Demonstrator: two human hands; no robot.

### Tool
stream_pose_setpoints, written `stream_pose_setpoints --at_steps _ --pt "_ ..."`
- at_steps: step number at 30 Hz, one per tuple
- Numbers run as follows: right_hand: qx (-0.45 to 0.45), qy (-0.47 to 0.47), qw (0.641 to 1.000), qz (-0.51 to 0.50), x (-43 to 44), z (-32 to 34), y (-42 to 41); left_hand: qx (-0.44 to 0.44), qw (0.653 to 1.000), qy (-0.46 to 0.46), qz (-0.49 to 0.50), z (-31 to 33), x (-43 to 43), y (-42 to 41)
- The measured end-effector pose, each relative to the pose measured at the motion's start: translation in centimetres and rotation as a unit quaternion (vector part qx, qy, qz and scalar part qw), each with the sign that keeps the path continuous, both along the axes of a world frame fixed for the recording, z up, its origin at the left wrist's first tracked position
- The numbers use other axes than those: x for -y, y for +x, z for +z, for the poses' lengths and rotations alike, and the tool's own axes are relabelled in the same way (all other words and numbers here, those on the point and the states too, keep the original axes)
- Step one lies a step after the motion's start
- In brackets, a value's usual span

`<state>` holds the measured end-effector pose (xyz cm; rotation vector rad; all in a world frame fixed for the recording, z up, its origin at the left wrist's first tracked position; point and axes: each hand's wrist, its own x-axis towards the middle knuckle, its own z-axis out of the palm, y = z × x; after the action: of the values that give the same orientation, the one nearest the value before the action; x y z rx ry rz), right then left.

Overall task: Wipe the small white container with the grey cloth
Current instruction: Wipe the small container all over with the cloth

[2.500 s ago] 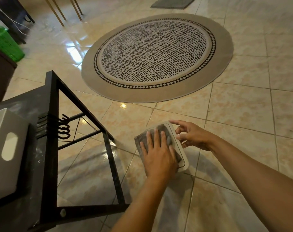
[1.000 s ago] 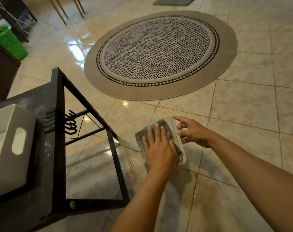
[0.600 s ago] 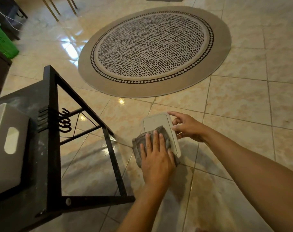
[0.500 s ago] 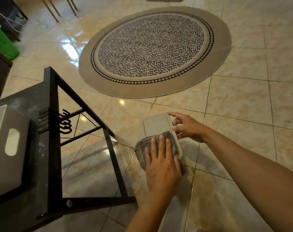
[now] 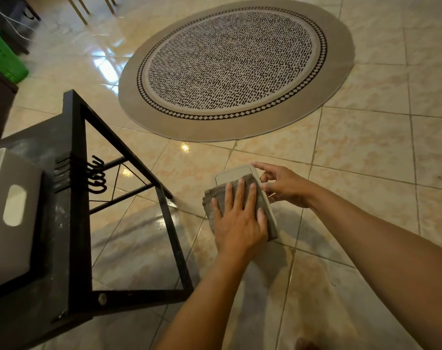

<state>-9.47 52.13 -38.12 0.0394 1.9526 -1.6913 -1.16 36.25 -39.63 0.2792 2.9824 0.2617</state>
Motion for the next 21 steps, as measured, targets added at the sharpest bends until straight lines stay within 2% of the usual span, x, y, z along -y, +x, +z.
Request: stream_pose_setpoints --at_steps 4,9,11,14,17,21 --pt "0.009 -0.003 1.000 -0.007 -0.1 -0.1 0.2 -0.004 0.999 0.003 0.032 -0.3 1.1 1.2" --pt "0.006 -0.007 1.000 0.000 -0.1 -0.1 0.0 -0.004 1.000 -0.009 -0.002 0.0 -0.6 0.3" --pt "0.005 -0.007 1.000 -0.003 -0.1 -0.1 0.1 0.006 1.000 -0.002 0.015 0.1 0.2 -0.8" --pt "0.009 -0.013 1.000 -0.009 -0.2 -0.3 0.2 0.003 0.999 0.000 0.042 0.0 1.3 0.6" --pt "0.008 -0.018 1.000 -0.009 -0.2 -0.4 0.1 -0.001 1.000 -0.002 0.017 0.1 -0.4 1.8" --pt "0.004 -0.015 1.000 -0.003 -0.2 -0.4 0.1 0.011 1.000 0.002 0.014 0.1 -0.6 -1.2"
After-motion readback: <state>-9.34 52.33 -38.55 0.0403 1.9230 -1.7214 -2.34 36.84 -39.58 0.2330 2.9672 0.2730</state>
